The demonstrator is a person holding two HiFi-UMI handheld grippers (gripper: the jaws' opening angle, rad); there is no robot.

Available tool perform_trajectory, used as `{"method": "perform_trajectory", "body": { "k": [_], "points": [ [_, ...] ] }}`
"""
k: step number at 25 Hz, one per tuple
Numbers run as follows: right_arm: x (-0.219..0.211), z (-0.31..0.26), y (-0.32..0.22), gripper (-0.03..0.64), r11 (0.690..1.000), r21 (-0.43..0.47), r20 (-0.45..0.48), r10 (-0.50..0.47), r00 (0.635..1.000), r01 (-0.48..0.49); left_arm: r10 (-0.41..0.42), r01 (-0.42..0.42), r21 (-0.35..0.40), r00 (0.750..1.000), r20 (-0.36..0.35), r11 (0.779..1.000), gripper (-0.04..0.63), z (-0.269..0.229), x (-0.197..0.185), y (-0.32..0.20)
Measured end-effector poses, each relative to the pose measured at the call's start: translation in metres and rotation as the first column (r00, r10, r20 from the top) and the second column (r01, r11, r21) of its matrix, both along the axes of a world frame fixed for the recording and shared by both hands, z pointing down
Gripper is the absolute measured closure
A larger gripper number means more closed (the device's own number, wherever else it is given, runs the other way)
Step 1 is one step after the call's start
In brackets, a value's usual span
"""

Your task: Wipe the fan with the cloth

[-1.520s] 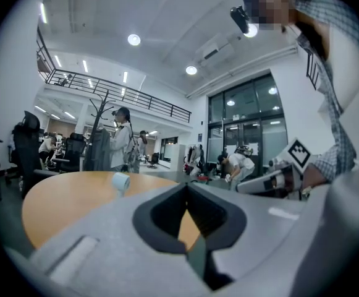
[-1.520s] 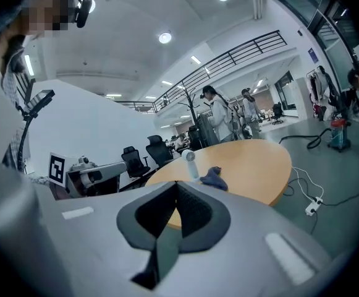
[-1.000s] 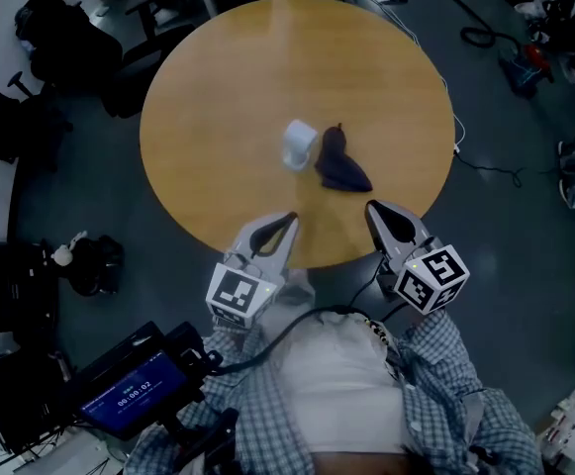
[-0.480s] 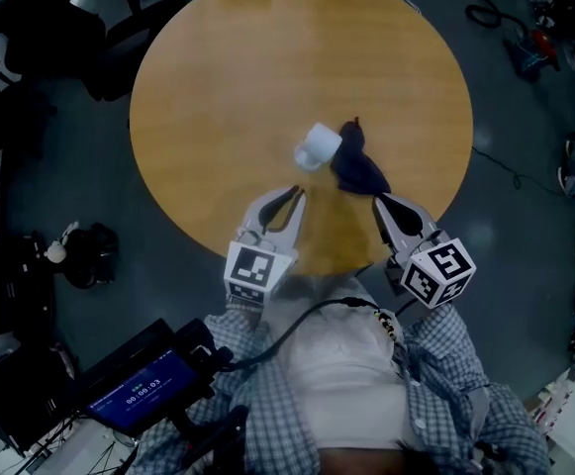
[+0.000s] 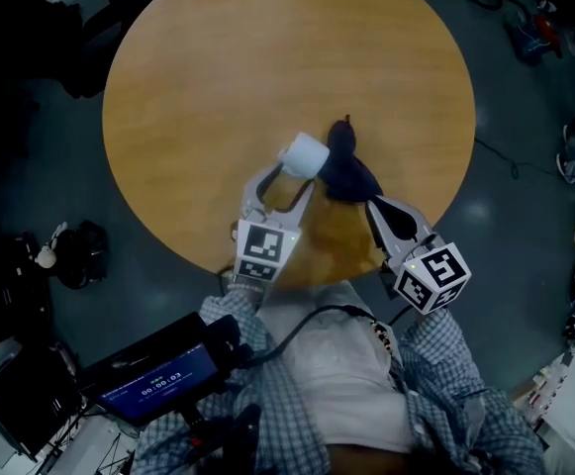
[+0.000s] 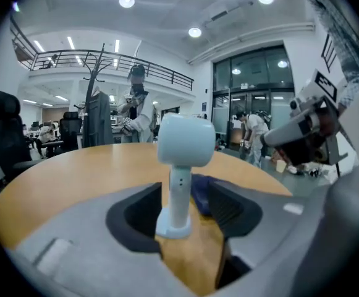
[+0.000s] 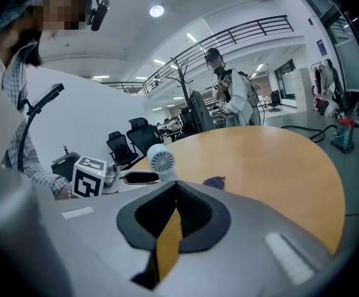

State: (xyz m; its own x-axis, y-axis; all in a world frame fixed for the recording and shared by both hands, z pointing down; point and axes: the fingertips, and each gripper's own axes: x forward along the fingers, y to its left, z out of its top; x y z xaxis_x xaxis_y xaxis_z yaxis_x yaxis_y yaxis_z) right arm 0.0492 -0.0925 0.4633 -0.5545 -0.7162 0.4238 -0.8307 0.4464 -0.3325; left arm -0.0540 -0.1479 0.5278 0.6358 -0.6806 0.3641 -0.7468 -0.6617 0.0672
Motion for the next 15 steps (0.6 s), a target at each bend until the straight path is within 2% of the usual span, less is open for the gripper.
{"method": "perform_trajectory", "body": {
  "k": [6, 9, 11, 15],
  "points": [
    [0.019, 0.020, -0.002, 0.614, 0.999, -0.035, -0.021, 0.005, 1.000, -0.006, -0.014, 0.014, 0.015, 1.000, 0.000, 1.000, 0.379, 0.008, 0.021, -0.022],
    [0.027, 0.029, -0.006, 0.614, 0.999, -0.048, -0.041, -0.003, 0.999, 0.001, -0.044, 0.044, 0.028, 0.999, 0.001, 0.999, 0.417, 0.008, 0.025, -0.034],
    [0.031, 0.038, -0.011, 0.614, 0.998, -0.059, -0.085, -0.011, 0.996, 0.006, -0.060, 0.060, 0.037, 0.998, 0.007, 0.998, 0.458, 0.007, 0.024, -0.040],
    [0.026, 0.067, -0.029, 0.598, 0.994, -0.074, -0.232, -0.092, 0.968, 0.077, -0.074, 0.074, 0.058, 0.997, -0.011, 0.996, 0.459, 0.002, 0.017, -0.042]
  ]
}}
